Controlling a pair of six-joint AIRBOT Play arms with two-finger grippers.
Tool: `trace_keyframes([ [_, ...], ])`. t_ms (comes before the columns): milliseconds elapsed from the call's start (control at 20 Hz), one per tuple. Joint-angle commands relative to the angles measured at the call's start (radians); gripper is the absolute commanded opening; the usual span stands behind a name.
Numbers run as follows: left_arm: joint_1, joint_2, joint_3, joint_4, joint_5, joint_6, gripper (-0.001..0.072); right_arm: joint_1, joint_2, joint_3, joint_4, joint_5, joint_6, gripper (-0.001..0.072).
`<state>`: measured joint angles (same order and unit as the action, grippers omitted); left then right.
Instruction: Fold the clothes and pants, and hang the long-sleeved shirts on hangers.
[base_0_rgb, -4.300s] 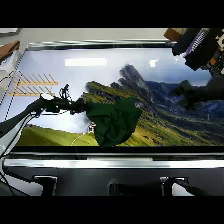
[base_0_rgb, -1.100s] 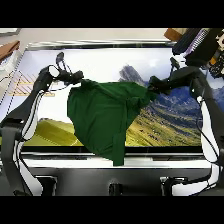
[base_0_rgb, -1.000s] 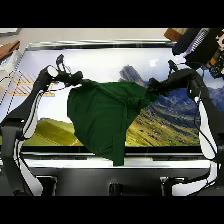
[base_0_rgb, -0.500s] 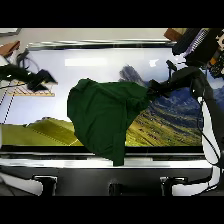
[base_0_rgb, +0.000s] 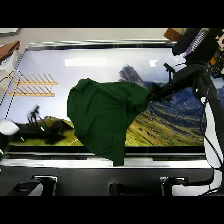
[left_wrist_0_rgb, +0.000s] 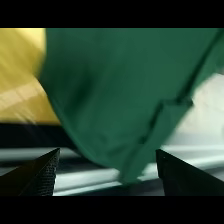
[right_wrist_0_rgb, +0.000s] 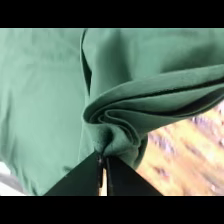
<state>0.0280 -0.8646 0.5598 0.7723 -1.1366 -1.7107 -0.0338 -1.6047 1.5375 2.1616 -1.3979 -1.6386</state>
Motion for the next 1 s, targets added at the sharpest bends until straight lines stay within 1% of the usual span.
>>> trace_keyframes([
  [0, -0.180, 0.124, -0.290, -0.171, 0.239, -0.023, 0.0720, 0.001, 0.009, 0.000, 0.002, -0.101, 0.005, 0.0028],
  [200, -0.372, 0.077, -0.306, -0.172, 0.396, -0.077, 0.0720, 0.001, 0.032, 0.000, 0.003, -0.143, 0.028, 0.0028],
  [400, -0.464, -0.004, -0.305, -0.236, 0.464, -0.084, 0.0720, 0.001, 0.068, 0.000, 0.002, -0.146, 0.039, 0.0028],
  [650, -0.534, -0.085, -0.286, -0.283, 0.503, -0.057, 0.0720, 0.001, 0.111, 0.000, -0.001, -0.146, 0.038, 0.0028],
  [950, -0.558, -0.198, -0.227, -0.359, 0.523, 0.021, 0.0720, 0.001, 0.126, 0.000, -0.001, -0.148, 0.038, 0.0028],
])
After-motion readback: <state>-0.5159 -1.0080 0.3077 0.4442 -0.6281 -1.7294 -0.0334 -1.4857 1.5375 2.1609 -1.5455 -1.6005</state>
